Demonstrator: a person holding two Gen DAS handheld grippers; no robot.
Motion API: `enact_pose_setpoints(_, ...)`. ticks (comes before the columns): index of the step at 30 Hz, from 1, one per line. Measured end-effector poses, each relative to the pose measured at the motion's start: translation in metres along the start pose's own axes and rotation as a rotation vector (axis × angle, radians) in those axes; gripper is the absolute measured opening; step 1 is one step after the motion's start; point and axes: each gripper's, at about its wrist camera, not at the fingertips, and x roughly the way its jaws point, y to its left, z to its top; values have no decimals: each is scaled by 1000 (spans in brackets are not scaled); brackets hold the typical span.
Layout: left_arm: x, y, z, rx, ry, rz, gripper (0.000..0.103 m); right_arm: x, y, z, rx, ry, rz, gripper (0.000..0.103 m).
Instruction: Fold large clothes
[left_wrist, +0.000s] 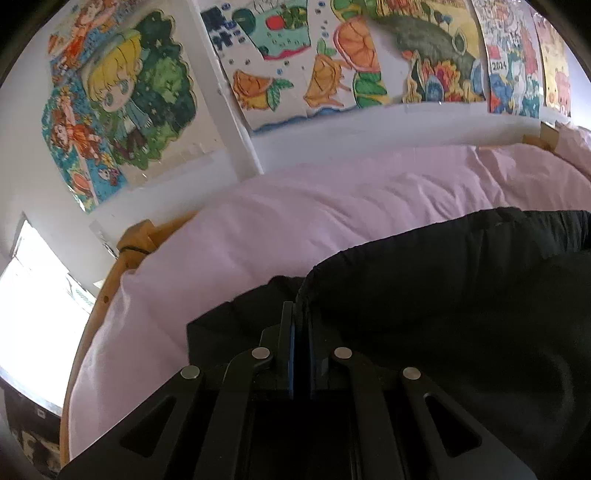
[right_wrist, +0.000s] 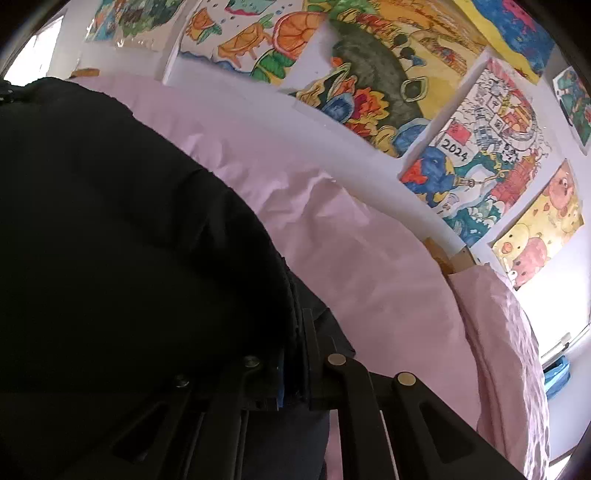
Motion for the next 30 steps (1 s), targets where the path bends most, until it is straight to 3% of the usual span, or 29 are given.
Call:
enact_pose_setpoints(8,25,-4,-5,-14,35,-19,8,22,3,-7,15,6,32,8)
enact_pose_setpoints(19,28,-2,-9,-45,7,-31,11,30,-2,-16,78,-26,79,10)
enact_pose_setpoints(22,16,-2,-8,-49,-23,27,30,25,-6,-16,93,-41,94,11)
enact_pose_setpoints(23,12,-1,-7,-53,-35,34,41,23,-7,-16,89,-46,95,13)
enact_pose_setpoints(25,4,3,-6,-76,-55,39,62,19,-10,-16,94,-51,86,18)
enact_pose_setpoints(26,-1,6,-7,-99,-67,43,76,16,-13,-16,104,-57,81,23)
enact_pose_setpoints(27,-4,9,-7,-118,-73,42,83,14,-15,-16,112,-60,76,33)
enact_pose_setpoints(28,-8,14,-7,-148,-76,33,84,12,-17,-16,122,-62,70,41)
enact_pose_setpoints(30,-13,20,-7,-190,-68,6,84,7,-28,-16,170,-61,51,74)
